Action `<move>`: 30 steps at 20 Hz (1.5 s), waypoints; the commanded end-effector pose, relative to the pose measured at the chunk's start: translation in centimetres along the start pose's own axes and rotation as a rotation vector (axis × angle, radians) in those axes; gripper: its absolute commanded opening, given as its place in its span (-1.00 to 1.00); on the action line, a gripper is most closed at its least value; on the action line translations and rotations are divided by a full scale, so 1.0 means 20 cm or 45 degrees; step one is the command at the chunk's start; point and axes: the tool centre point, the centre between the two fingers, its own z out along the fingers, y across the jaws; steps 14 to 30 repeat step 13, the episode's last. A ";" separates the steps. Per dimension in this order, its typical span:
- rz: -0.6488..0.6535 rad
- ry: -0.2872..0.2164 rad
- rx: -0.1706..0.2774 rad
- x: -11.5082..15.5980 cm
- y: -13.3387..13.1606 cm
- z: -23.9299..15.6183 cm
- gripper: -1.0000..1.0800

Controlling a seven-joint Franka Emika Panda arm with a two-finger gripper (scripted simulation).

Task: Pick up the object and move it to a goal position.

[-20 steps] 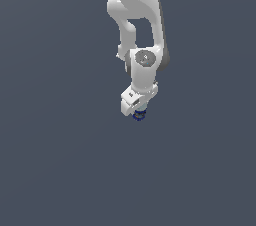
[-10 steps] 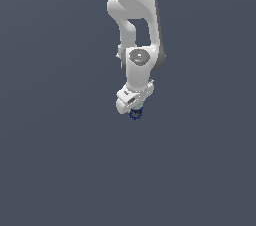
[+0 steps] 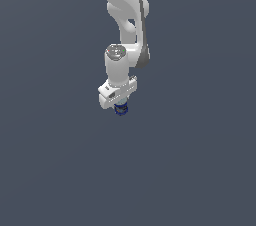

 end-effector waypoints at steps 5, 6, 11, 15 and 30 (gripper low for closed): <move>0.002 0.000 -0.001 -0.17 0.11 0.00 -1.00; 0.002 0.000 -0.001 -0.18 0.12 0.00 -1.00; 0.001 0.000 0.000 -0.21 0.14 0.00 -1.00; 0.001 0.000 0.000 -0.20 0.14 0.00 -1.00; 0.001 0.000 0.000 -0.20 0.14 0.00 -1.00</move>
